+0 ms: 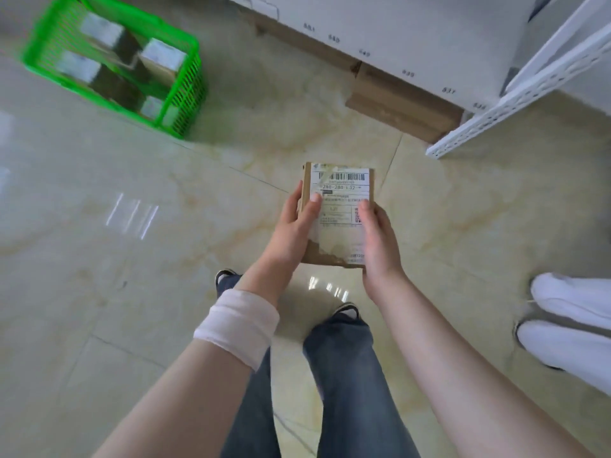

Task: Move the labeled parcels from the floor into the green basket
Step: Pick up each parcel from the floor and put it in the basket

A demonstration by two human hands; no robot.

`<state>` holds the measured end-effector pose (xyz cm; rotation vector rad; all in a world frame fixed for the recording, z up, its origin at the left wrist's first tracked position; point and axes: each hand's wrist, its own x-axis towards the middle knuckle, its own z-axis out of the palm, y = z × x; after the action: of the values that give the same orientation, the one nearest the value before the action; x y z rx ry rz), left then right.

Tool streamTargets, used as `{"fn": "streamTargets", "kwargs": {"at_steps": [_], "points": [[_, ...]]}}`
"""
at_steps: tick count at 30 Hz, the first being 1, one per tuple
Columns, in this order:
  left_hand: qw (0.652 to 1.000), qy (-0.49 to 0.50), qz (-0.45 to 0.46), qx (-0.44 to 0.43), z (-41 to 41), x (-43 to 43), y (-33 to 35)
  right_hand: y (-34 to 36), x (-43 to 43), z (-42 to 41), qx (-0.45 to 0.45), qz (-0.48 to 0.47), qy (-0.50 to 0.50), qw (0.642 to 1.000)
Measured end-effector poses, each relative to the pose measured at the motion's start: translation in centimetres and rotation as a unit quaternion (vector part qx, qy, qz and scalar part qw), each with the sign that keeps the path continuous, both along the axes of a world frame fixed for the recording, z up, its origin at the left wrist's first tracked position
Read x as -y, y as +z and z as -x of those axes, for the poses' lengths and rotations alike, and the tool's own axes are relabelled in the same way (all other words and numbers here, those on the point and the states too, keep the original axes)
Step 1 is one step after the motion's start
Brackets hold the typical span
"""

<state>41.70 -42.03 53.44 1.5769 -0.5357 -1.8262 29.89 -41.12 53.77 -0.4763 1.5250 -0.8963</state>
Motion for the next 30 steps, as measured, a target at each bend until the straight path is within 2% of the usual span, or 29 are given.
{"fn": "streamTargets", "kwargs": {"at_steps": [7, 14, 25, 30], "points": [[0.996, 0.079, 0.001, 0.026, -18.2, 0.8, 5.5, 4.5, 2.8, -18.3, 0.012, -0.028, 0.062, 0.998], [0.985, 0.167, -0.003, 0.050, -34.6, 4.1, 4.5, 3.0, 7.5, -35.1, 0.053, -0.037, 0.137, 0.988], [0.985, 0.164, 0.007, 0.042, -46.9, 15.5, 3.7, 2.0, 18.6, -47.2, 0.035, -0.025, 0.135, 0.990], [0.984, 0.167, -0.014, 0.066, -51.6, 22.1, 0.7, -1.0, 25.2, -52.5, 0.019, -0.034, 0.141, 0.989]]}}
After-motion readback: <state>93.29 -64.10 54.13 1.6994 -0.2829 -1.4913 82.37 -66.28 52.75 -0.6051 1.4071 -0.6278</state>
